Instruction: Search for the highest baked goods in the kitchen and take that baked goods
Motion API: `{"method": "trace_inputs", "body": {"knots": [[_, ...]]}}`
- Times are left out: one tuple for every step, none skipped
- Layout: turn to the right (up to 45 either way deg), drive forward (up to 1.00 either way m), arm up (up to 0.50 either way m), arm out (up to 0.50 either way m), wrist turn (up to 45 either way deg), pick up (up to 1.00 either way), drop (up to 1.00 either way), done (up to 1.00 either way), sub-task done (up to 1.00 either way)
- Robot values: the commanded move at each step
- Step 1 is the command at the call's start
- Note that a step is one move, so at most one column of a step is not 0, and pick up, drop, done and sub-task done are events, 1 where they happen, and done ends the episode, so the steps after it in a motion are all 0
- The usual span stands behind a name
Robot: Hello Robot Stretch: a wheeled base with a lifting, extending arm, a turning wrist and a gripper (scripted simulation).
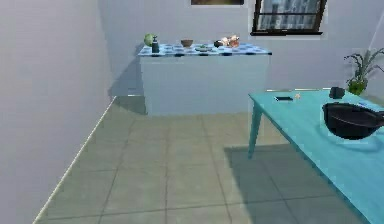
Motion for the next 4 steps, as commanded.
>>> {"method": "trace_inputs", "body": {"knots": [[0.0, 1.00, 0.00, 0.00, 0.0, 0.00, 0.00, 0.00, 0.00], [0.0, 1.00, 0.00, 0.00, 0.0, 0.00, 0.00, 0.00, 0.00], [12.0, 0.00, 0.00, 0.00, 0.0, 0.00, 0.00, 0.00, 0.00], [0.0, 0.20, 0.00, 0.00, 0.0, 0.00, 0.00, 0.00, 0.00]]}}
